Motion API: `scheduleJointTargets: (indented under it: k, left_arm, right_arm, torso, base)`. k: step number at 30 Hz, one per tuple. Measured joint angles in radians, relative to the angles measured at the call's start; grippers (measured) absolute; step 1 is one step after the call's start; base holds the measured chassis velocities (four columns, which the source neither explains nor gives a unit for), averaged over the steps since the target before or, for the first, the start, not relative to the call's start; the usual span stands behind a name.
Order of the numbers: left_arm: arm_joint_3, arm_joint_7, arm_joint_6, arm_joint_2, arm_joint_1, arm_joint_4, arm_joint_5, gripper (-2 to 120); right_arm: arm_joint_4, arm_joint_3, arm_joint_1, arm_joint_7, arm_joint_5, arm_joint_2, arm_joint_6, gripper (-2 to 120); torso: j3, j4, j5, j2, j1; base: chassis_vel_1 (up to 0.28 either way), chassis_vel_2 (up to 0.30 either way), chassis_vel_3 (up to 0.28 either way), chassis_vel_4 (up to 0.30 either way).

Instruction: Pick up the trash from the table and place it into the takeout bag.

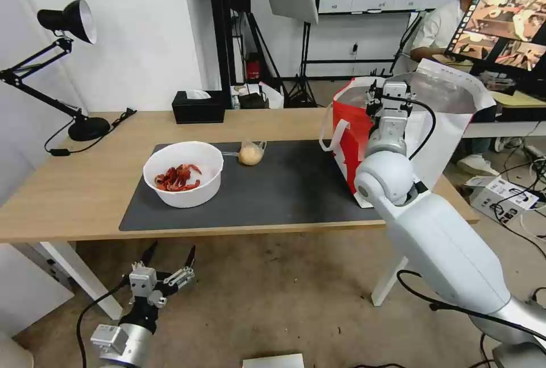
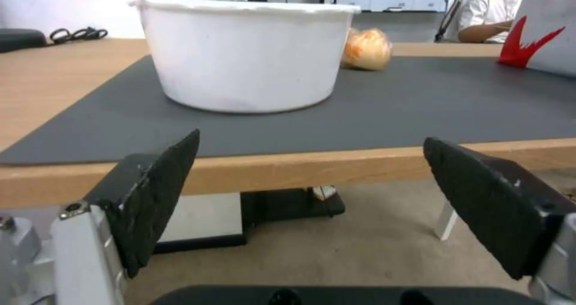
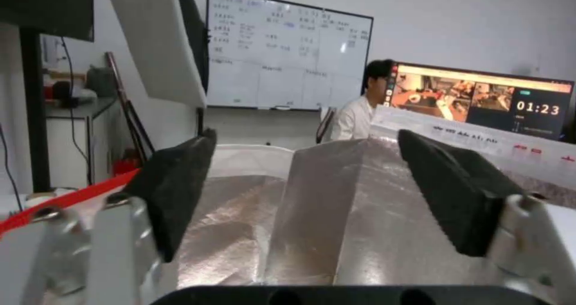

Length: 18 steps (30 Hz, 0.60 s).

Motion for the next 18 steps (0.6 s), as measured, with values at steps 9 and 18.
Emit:
scheduleJointTargets:
  k: [9,18]
  left_arm:
    - [-0.005,0.001,0.001,-0.004,0.006,-0.007,-0.001,100]
    - [-0.015,0.001,-0.007,-0.012,0.01,-0.013,-0.001,100]
  right_arm:
    - [0.044,0.018,-0.008,-0.099,0.035,-0.015,0.098,100]
    - [0.213,0.047,-0.088,-0.293,0.202,-0.116,0.189,100]
  torso:
    - [0.0,0.0001,0.0,0.0,0.0]
    - [0.0,0.0002,0.0,0.0,0.0]
  base:
    - [0.0,0.0,0.0,0.0]
    - [0.0,0.0,0.0,0.0]
